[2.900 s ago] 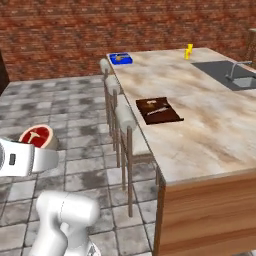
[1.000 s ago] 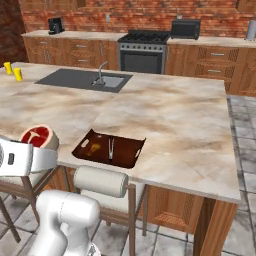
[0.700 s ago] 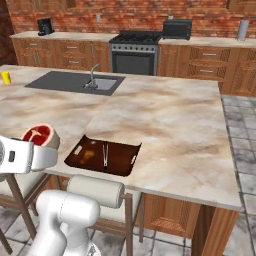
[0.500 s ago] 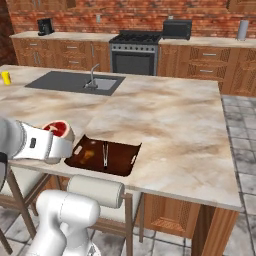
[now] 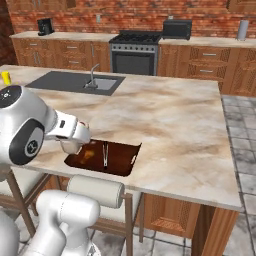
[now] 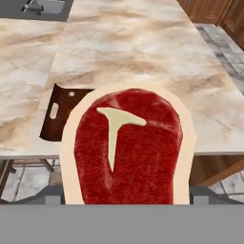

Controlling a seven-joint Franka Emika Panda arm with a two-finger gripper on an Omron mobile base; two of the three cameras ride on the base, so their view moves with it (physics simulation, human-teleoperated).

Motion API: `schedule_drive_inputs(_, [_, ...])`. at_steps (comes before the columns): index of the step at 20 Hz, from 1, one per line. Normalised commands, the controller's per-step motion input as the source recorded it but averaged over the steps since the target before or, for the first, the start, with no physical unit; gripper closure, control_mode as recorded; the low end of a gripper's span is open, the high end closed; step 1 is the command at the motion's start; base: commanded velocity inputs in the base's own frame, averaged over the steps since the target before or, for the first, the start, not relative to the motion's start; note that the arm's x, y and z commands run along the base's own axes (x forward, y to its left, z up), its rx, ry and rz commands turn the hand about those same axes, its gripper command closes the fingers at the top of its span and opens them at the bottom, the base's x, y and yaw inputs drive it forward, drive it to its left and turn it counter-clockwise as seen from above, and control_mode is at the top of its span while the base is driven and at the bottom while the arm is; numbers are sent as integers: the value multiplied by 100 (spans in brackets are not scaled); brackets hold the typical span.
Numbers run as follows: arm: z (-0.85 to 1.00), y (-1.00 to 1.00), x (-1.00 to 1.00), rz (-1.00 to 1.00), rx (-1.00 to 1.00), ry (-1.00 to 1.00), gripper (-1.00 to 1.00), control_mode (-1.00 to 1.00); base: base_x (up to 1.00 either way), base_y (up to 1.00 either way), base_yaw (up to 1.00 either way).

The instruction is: Gather the onion and eggplant from the fridge and place them on a tray on the dining counter. Then gather the chicken drumstick and steak from the fridge and place them on the other tray.

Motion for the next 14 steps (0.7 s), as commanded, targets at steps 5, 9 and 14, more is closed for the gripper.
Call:
schedule_drive_inputs(5, [-48, 0, 39, 1, -2, 7, 100, -100, 0, 0, 0])
schedule_drive_inputs(9, [-26, -5, 72, 1, 1, 2, 100, -100, 0, 0, 0])
schedule_drive_inputs(14, [-49, -16, 67, 5, 0, 0, 100, -100, 0, 0, 0])
